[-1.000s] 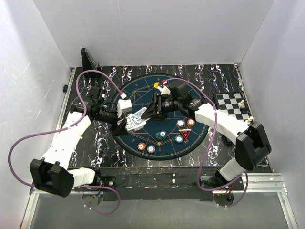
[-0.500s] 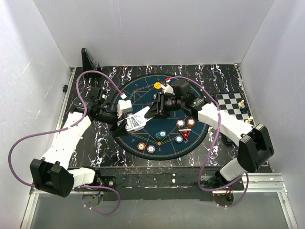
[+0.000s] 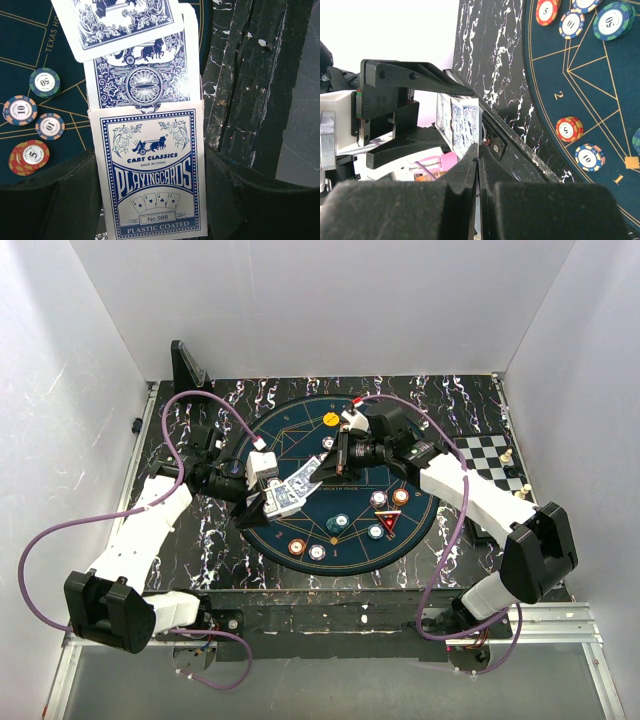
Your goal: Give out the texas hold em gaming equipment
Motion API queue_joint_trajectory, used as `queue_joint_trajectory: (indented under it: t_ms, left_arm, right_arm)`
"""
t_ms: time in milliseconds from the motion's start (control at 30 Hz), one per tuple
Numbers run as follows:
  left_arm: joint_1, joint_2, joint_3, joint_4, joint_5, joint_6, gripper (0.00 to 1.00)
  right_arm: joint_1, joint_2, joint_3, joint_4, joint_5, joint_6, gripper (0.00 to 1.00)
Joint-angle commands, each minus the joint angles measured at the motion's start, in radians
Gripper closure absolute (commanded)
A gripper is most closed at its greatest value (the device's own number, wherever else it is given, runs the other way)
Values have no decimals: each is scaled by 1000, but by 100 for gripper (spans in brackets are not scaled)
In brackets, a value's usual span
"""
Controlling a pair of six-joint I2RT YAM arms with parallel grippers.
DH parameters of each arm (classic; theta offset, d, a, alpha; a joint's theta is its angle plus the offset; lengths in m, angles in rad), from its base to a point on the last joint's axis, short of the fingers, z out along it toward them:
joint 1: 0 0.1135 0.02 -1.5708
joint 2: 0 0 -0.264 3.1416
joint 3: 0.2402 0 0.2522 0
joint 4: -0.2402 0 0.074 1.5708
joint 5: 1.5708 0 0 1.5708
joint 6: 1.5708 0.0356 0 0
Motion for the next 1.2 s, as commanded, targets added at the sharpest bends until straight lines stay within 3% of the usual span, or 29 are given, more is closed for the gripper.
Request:
queue_joint_trajectory:
  t_ms: [0, 233, 400, 533, 833, 1067, 1167]
  left_arm:
    - [8, -26, -2, 35, 24, -8, 82]
    - [17, -31, -5, 32, 18, -2, 82]
    - [23, -27, 15, 24, 11, 1, 82]
    - [28, -31, 42, 24, 9, -13, 82]
    - [33, 38, 110, 0, 5, -20, 83]
    - [34, 72, 143, -6, 1, -34, 83]
    - [36, 75, 148, -9, 1, -34, 83]
  right_arm:
    - [-29, -29, 64, -22, -8, -25, 95]
    - [-146, -10, 101, 40, -79, 2, 99]
    - [-201, 103, 179, 115, -129, 28, 99]
    - [-195, 333, 348, 132, -172, 38, 99]
    - [-75, 927, 919, -4, -188, 69, 99]
    - [-43, 1103, 993, 201, -189, 244, 99]
    - [-38, 1139, 1019, 205, -171, 273, 99]
